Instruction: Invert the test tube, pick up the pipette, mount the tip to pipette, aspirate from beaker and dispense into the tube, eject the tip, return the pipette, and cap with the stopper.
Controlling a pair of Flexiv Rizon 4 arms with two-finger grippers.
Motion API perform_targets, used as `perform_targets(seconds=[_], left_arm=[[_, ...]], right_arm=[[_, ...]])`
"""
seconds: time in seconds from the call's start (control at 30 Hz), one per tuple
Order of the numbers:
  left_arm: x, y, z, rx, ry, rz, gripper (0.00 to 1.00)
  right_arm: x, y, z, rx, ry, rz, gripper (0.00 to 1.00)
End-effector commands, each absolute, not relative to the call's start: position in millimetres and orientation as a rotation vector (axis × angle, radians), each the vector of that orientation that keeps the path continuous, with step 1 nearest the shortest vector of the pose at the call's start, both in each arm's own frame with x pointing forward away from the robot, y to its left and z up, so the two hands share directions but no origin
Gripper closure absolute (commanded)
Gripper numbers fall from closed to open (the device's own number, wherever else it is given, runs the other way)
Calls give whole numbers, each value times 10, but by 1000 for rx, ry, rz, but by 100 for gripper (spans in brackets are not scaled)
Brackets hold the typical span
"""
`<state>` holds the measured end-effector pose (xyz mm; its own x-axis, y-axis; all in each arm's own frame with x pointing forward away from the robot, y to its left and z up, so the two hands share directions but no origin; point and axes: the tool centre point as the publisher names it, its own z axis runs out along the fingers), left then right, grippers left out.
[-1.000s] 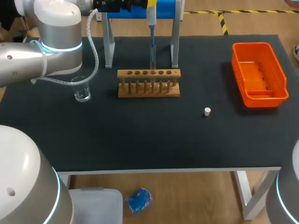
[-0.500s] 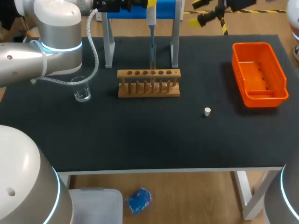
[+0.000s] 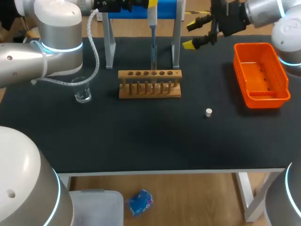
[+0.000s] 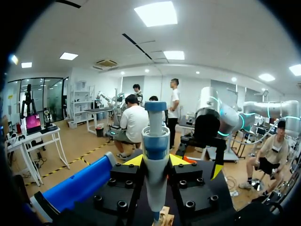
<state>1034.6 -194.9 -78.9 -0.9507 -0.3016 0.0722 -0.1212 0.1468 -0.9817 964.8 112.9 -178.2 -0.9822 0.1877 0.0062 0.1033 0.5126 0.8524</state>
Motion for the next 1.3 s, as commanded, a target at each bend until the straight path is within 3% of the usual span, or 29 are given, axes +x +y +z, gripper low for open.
perform_targets(seconds=[0.03, 1.3], left_arm=[[10341, -1948, -786, -422, 2266, -1918, 100], [10341, -1948, -786, -422, 2266, -1918, 100]], right_arm=[[9758, 1330, -2053, 247, 2647, 1523, 0], [9707, 1468, -2176, 191, 2611, 1566, 0]])
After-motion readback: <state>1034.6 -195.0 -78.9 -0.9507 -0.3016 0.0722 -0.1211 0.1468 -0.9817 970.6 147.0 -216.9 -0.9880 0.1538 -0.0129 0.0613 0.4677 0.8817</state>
